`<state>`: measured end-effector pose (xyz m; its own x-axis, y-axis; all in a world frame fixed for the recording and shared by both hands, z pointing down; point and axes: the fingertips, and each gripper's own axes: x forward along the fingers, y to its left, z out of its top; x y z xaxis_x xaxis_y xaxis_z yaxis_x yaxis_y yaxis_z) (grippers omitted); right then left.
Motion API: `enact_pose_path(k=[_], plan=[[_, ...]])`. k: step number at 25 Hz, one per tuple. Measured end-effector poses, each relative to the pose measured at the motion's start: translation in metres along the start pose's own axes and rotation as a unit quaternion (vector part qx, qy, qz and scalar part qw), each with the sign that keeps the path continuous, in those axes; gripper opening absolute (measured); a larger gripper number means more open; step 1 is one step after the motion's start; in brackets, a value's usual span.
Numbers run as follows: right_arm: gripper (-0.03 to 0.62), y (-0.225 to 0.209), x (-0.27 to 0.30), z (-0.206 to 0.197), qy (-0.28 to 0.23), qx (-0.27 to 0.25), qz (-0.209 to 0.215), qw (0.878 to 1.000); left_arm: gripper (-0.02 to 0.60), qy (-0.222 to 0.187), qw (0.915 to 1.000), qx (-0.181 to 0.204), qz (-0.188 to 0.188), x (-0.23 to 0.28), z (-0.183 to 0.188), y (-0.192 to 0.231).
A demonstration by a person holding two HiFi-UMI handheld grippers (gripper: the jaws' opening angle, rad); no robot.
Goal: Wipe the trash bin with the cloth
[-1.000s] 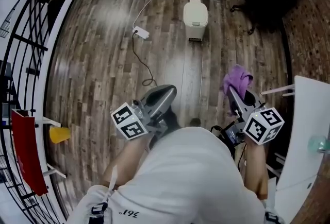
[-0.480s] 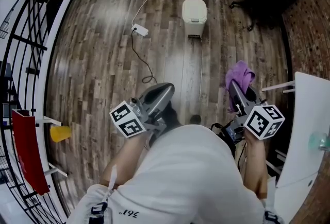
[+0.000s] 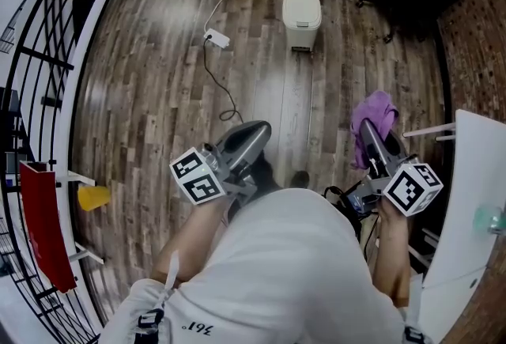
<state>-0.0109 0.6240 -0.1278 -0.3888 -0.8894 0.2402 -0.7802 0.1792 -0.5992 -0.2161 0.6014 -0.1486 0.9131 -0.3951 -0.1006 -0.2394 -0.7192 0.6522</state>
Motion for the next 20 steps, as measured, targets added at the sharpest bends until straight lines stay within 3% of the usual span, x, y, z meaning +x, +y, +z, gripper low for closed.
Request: enact_pose_path(k=[8, 20], plan=[[0.075, -0.001, 0.005, 0.005, -0.006, 0.005, 0.017, 1.0, 0.005, -0.002, 1.0, -0.003, 0.005, 0.002, 0.001, 0.005], [0.075, -0.015, 0.017, -0.001, 0.025, -0.061, -0.033, 0.997, 0.005, -0.002, 0.9999, -0.007, 0.014, 0.006, 0.002, 0.012]])
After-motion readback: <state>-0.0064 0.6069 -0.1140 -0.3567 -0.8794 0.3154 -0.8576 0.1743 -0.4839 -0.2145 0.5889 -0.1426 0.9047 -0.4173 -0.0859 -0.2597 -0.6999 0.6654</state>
